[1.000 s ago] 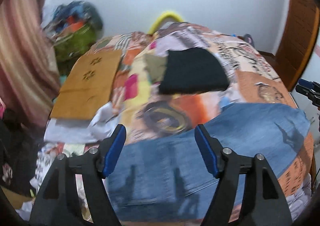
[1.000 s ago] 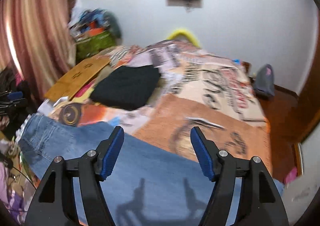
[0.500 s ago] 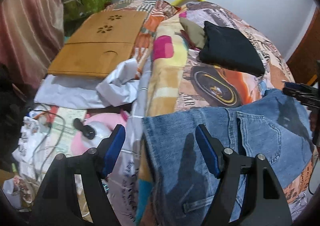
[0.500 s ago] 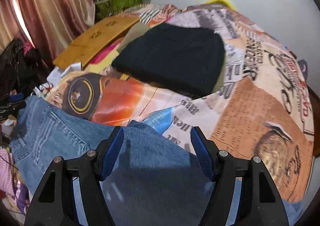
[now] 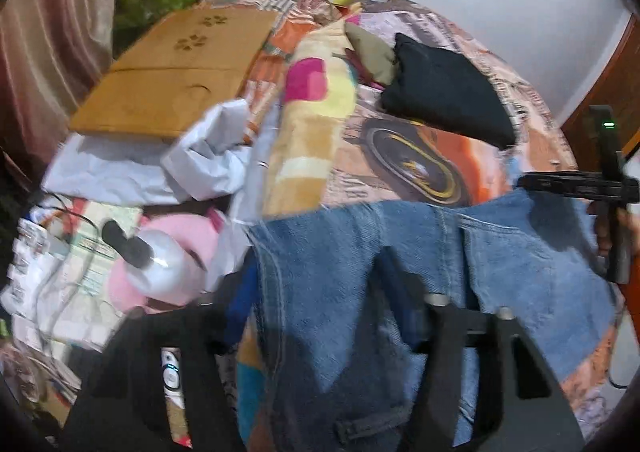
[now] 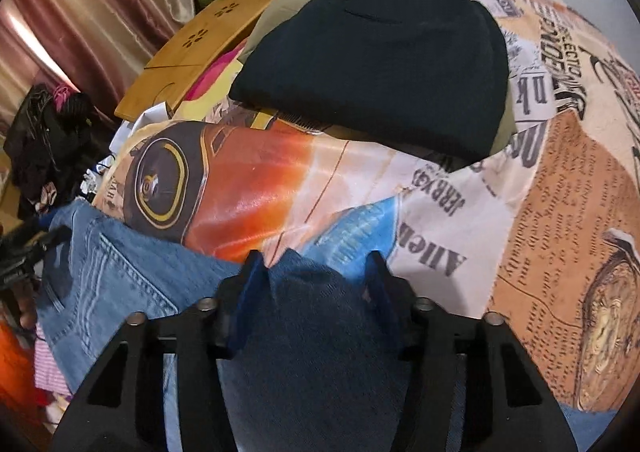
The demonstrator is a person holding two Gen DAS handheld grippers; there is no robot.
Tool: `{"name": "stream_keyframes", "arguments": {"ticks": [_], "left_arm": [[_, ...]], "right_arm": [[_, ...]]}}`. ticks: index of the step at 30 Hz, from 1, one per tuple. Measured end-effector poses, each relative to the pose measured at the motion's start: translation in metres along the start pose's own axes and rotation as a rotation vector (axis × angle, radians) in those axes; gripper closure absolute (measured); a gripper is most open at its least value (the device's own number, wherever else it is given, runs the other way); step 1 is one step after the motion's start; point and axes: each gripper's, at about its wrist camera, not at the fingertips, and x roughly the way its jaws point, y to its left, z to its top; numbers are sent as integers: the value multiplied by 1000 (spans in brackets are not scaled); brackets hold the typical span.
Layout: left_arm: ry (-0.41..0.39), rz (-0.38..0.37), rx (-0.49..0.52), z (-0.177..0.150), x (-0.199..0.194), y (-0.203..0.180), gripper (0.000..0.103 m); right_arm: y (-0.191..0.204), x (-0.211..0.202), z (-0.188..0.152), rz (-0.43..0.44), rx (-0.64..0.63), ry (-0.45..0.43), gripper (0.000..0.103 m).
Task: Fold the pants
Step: 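Grasp the second jeans waistband with the left tool while the right tool grips the leg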
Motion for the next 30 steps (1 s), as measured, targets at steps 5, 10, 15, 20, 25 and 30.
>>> {"name": "stream_keyframes", "arguments": {"ticks": [5,10,15,20,25,30], "left_arm": [[30,-59,-2,-7,1,-2,67],[19,-50,-12,-6,0,0,74],[-32,4,4,-5,-10,-7,90],[-112,23,14,-1,-32,-20,95],[-104,115,43,5,-29,-23,94],[-30,176,18,-10,-4,-1,93]], "right_arm": [[6,2,-3,11,-19,45,73],[12,-5,-12,-9,-72,20,79],[26,-8,-18,-113,-134,-62,86],[26,-17,-18,-156,-135,-141,98],[26,-22,-12,-199,-164,-181,99],[24,-19,-11,-227,-187,-181,100]]}}
